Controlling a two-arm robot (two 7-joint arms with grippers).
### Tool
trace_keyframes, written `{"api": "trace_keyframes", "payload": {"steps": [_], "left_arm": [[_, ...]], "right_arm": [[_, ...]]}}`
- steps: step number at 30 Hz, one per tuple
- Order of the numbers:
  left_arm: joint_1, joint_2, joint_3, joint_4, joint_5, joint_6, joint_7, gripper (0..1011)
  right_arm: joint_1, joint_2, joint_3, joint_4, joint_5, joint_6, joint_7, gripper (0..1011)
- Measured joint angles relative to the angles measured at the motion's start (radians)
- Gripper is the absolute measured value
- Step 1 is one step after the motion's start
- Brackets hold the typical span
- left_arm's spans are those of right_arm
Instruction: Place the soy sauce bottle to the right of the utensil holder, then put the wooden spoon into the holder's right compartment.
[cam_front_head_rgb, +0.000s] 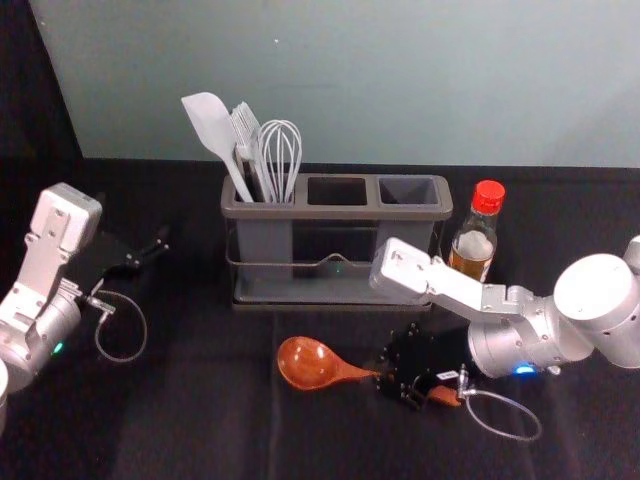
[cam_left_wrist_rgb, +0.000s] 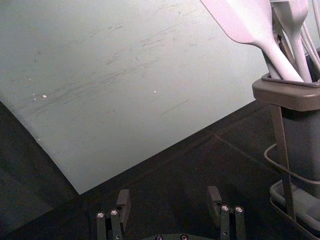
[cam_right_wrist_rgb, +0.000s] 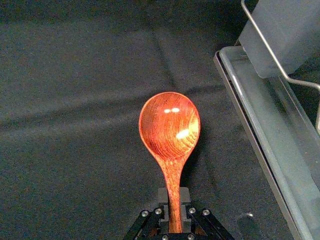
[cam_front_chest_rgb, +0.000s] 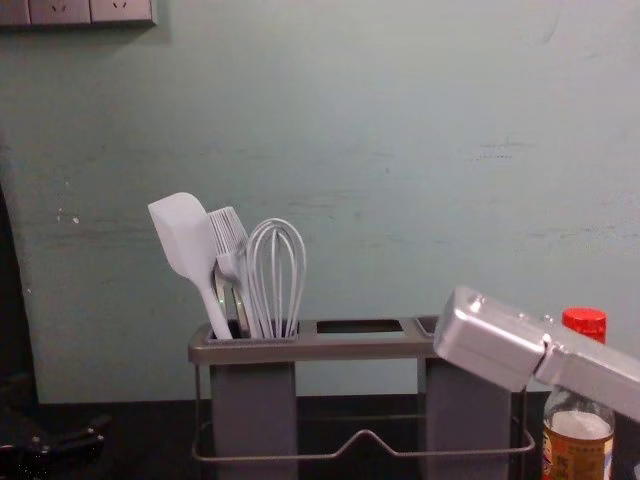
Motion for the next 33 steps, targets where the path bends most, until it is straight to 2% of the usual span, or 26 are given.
{"api": "trace_keyframes", "payload": {"steps": [14, 20, 21, 25, 28, 33], "left_arm": [[0.000, 0.000, 0.000, 0.000, 0.000, 0.000, 0.000, 1005], [0.000, 0.000, 0.000, 0.000, 0.000, 0.000, 0.000, 1005], [0.000, 0.000, 0.000, 0.000, 0.000, 0.000, 0.000, 1005], [0.000, 0.000, 0.000, 0.000, 0.000, 0.000, 0.000, 1005], [0.000, 0.000, 0.000, 0.000, 0.000, 0.000, 0.000, 1005], [0.000, 0.000, 0.000, 0.000, 0.000, 0.000, 0.000, 1005]], "right_arm": [[-0.035, 0.050, 0.056, -0.093, 0.065, -0.016, -0.015, 130], [-0.088, 0.089, 0.120, -0.158, 0.142, -0.054, -0.046, 130], [-0.088, 0.089, 0.120, -0.158, 0.142, -0.054, -0.046, 130], [-0.123, 0.110, 0.160, -0.190, 0.187, -0.089, -0.071, 129], [-0.160, 0.126, 0.199, -0.211, 0.232, -0.136, -0.094, 130], [-0.204, 0.136, 0.243, -0.225, 0.285, -0.190, -0.125, 130]]}}
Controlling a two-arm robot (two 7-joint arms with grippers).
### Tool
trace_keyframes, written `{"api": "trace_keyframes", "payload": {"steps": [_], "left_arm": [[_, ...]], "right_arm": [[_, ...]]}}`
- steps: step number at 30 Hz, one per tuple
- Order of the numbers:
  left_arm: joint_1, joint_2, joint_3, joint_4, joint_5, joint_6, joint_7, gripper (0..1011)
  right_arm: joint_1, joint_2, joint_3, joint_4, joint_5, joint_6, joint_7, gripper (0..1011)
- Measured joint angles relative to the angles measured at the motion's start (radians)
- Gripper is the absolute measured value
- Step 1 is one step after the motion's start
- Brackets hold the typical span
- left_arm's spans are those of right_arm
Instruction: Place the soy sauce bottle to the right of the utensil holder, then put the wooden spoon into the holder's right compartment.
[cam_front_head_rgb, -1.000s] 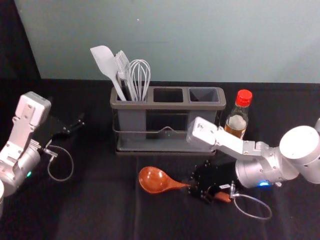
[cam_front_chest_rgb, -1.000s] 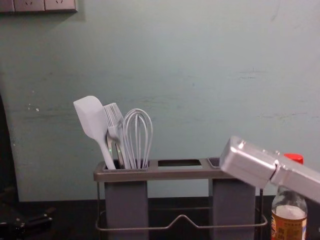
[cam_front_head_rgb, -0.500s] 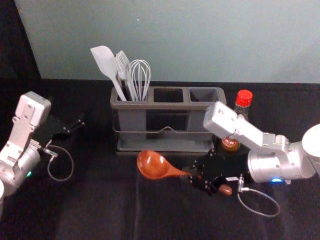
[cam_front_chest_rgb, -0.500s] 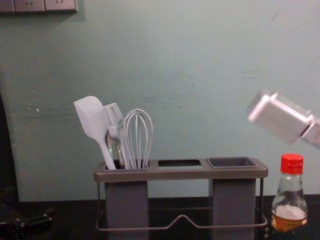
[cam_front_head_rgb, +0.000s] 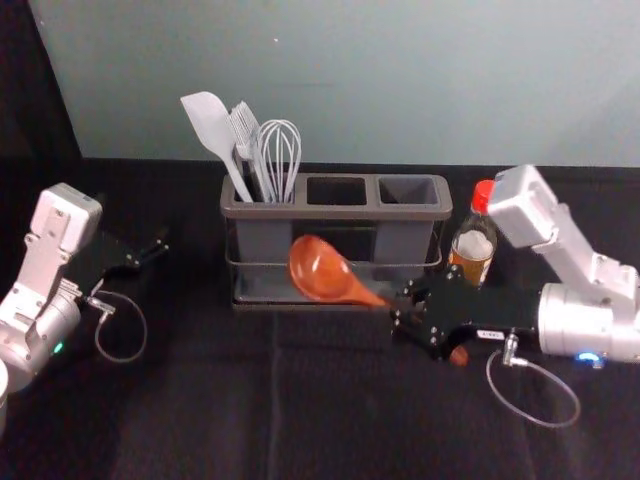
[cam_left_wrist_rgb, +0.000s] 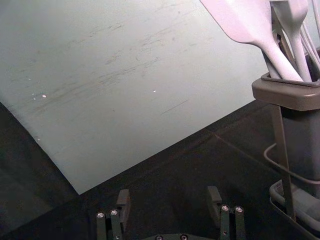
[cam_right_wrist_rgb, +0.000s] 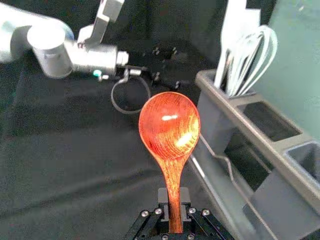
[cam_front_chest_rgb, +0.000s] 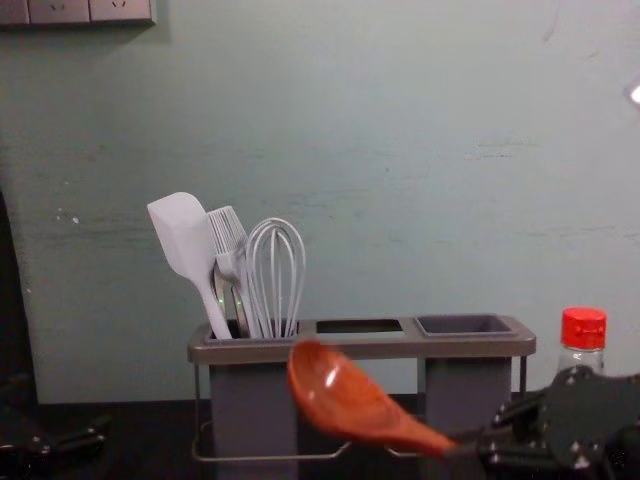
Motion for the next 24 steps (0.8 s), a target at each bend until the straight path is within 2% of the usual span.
{"api": "trace_keyframes", "payload": {"steps": [8, 13, 18, 24], "left_arm": [[0.000, 0.000, 0.000, 0.000, 0.000, 0.000, 0.000, 1005], [0.000, 0.000, 0.000, 0.000, 0.000, 0.000, 0.000, 1005], [0.000, 0.000, 0.000, 0.000, 0.000, 0.000, 0.000, 1005], [0.000, 0.000, 0.000, 0.000, 0.000, 0.000, 0.000, 1005]], "right_arm": [[-0.078, 0.000, 0.082, -0.027, 0.058, -0.085, -0.088, 130], [-0.123, -0.009, 0.129, -0.045, 0.070, -0.127, -0.142, 129], [-0.167, -0.035, 0.184, -0.056, 0.083, -0.161, -0.198, 129], [-0.181, -0.070, 0.214, -0.054, 0.083, -0.175, -0.238, 129]]}}
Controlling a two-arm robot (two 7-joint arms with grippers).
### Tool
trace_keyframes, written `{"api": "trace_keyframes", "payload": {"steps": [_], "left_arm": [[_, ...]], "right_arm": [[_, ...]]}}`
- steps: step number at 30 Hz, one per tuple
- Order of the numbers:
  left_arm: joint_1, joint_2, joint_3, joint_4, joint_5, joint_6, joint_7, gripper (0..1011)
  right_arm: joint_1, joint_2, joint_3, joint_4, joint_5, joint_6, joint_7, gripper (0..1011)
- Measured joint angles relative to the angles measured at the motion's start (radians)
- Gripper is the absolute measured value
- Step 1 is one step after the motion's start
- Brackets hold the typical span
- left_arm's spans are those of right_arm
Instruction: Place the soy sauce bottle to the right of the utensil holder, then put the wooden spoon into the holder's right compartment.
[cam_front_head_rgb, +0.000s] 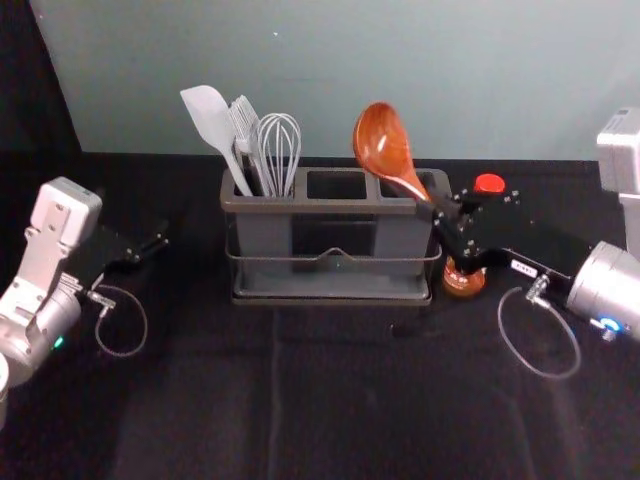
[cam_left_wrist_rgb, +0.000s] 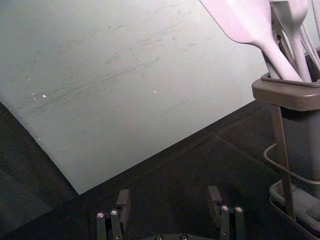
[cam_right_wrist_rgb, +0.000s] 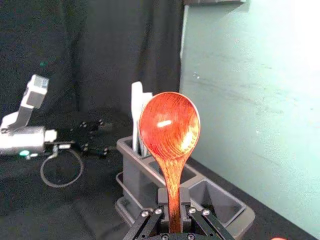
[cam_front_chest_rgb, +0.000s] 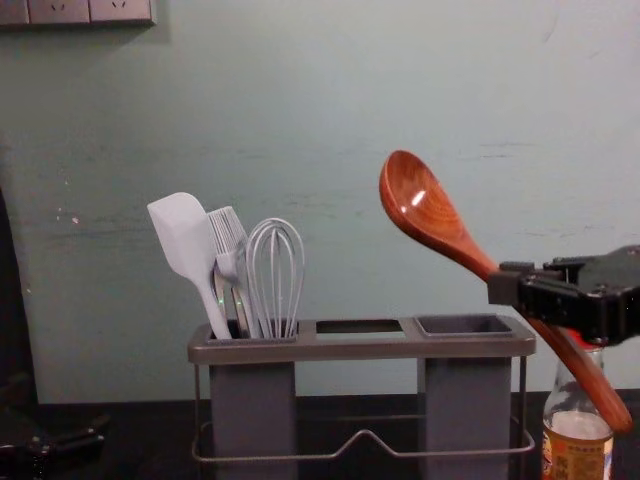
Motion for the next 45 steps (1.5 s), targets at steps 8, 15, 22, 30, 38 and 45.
{"api": "trace_keyframes", "payload": {"steps": [8, 15, 22, 30, 38, 45], "left_arm": [[0.000, 0.000, 0.000, 0.000, 0.000, 0.000, 0.000, 1005], [0.000, 0.000, 0.000, 0.000, 0.000, 0.000, 0.000, 1005], [0.000, 0.000, 0.000, 0.000, 0.000, 0.000, 0.000, 1005], [0.000, 0.000, 0.000, 0.000, 0.000, 0.000, 0.000, 1005], [0.000, 0.000, 0.000, 0.000, 0.000, 0.000, 0.000, 1005], [0.000, 0.000, 0.000, 0.000, 0.000, 0.000, 0.000, 1005]], "right_arm": [[0.026, -0.121, 0.025, 0.062, -0.022, -0.042, -0.067, 130], [0.022, -0.105, 0.025, 0.052, -0.021, -0.034, -0.061, 129], [0.020, -0.097, 0.023, 0.047, -0.020, -0.029, -0.055, 129], [0.019, -0.091, 0.022, 0.043, -0.019, -0.025, -0.050, 129], [0.010, -0.113, 0.031, 0.053, -0.027, -0.030, -0.050, 129], [0.020, -0.146, 0.053, 0.056, -0.033, -0.030, -0.064, 130]]}}
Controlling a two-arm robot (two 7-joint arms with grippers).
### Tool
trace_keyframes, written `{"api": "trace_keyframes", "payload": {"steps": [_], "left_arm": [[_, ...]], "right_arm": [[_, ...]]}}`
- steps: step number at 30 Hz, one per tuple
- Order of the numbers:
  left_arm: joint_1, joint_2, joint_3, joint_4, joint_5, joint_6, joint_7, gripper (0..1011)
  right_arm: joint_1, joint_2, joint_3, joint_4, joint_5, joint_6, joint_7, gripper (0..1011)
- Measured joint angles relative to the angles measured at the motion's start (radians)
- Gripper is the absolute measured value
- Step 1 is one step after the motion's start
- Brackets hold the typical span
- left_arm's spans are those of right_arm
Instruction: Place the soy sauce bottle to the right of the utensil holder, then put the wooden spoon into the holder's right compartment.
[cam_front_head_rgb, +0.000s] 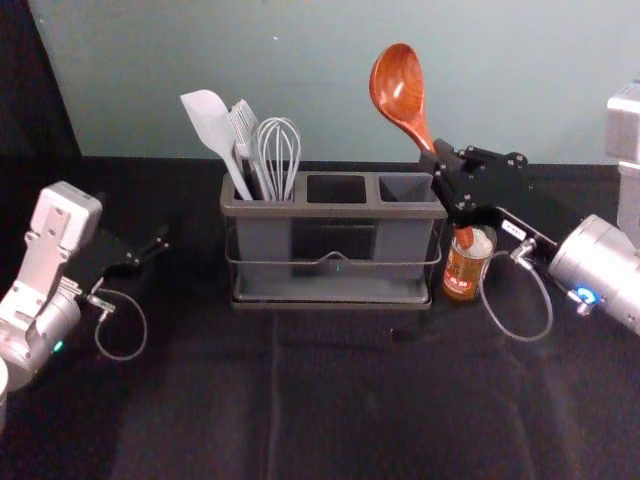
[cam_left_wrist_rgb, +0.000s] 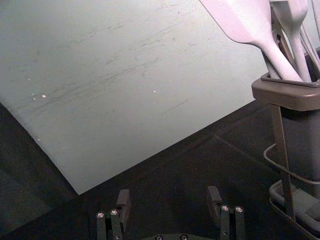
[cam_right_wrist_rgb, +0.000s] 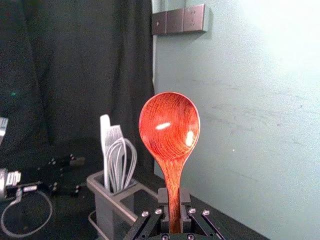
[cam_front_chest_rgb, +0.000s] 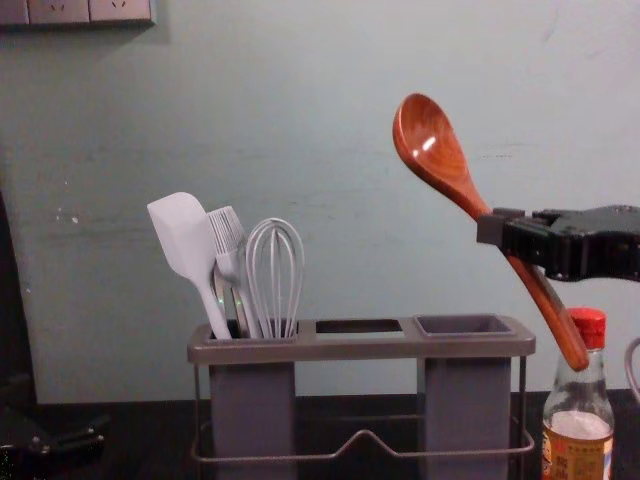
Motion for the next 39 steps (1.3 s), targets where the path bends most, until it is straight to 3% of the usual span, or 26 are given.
{"api": "trace_keyframes", "payload": {"steps": [9, 21, 32, 39], "left_arm": [[0.000, 0.000, 0.000, 0.000, 0.000, 0.000, 0.000, 1005], [0.000, 0.000, 0.000, 0.000, 0.000, 0.000, 0.000, 1005], [0.000, 0.000, 0.000, 0.000, 0.000, 0.000, 0.000, 1005], [0.000, 0.000, 0.000, 0.000, 0.000, 0.000, 0.000, 1005]], "right_arm": [[0.024, -0.077, 0.020, 0.029, -0.001, -0.019, -0.037, 130], [0.084, -0.188, 0.013, 0.114, -0.008, -0.031, -0.085, 130], [0.123, -0.300, 0.007, 0.207, -0.049, -0.043, -0.154, 130], [0.140, -0.334, 0.010, 0.246, -0.079, -0.056, -0.169, 129]]}}
